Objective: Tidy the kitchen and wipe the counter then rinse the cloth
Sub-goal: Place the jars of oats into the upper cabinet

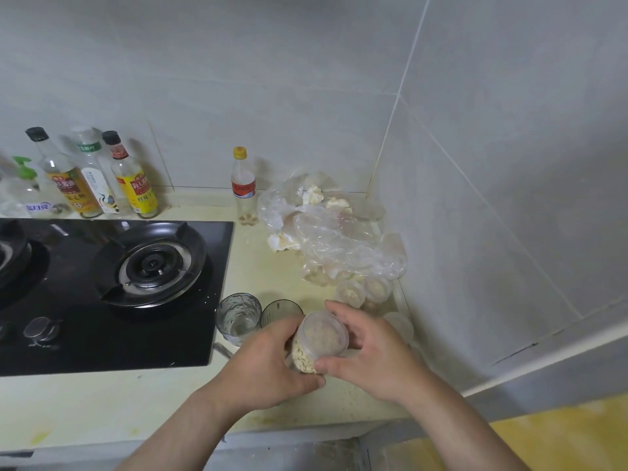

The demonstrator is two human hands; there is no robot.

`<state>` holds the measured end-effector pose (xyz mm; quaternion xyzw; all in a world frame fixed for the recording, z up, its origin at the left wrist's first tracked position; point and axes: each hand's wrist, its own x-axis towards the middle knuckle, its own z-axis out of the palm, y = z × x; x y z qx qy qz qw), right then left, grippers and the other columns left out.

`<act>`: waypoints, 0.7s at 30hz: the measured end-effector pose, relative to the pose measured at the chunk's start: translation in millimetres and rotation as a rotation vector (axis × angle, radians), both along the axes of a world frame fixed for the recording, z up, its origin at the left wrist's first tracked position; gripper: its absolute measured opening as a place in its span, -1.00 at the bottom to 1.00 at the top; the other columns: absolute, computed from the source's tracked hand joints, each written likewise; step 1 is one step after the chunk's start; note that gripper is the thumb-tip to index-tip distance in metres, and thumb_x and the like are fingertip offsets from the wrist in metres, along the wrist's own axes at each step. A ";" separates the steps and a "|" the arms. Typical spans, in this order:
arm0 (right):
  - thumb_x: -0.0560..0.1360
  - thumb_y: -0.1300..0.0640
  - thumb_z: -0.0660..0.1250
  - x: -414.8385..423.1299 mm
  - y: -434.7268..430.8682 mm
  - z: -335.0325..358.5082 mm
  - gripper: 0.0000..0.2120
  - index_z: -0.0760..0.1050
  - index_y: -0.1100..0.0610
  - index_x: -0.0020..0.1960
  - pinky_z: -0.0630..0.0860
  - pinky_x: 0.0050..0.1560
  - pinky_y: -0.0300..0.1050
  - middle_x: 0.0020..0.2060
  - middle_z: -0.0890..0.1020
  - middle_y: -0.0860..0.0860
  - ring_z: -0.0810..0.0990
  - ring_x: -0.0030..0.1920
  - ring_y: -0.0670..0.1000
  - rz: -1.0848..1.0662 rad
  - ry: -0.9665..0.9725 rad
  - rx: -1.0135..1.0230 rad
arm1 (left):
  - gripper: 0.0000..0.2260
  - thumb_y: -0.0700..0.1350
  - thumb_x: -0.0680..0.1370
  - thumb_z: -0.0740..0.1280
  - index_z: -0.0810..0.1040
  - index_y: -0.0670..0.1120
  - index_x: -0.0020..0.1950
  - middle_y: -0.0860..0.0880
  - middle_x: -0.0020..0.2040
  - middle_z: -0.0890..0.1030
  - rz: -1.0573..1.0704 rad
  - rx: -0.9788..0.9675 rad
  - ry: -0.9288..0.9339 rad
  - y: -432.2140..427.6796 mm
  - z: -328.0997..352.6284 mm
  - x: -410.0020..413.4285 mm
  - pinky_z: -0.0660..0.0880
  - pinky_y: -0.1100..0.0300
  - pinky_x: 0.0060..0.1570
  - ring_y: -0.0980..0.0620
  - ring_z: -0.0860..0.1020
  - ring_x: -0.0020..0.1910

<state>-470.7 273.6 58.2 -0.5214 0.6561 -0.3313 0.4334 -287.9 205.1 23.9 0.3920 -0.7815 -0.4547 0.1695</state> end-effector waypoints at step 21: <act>0.30 -0.07 0.40 -70.7 44.7 -101.0 -0.37 0.34 -0.06 0.34 0.50 0.05 -0.14 0.11 0.55 -0.09 0.53 0.17 0.02 -0.245 0.677 0.346 | -0.39 0.17 0.20 0.54 0.46 0.28 0.22 0.26 0.04 0.61 0.068 0.008 -0.042 -2.6 8.5 15.1 0.54 0.14 0.10 0.23 0.58 0.05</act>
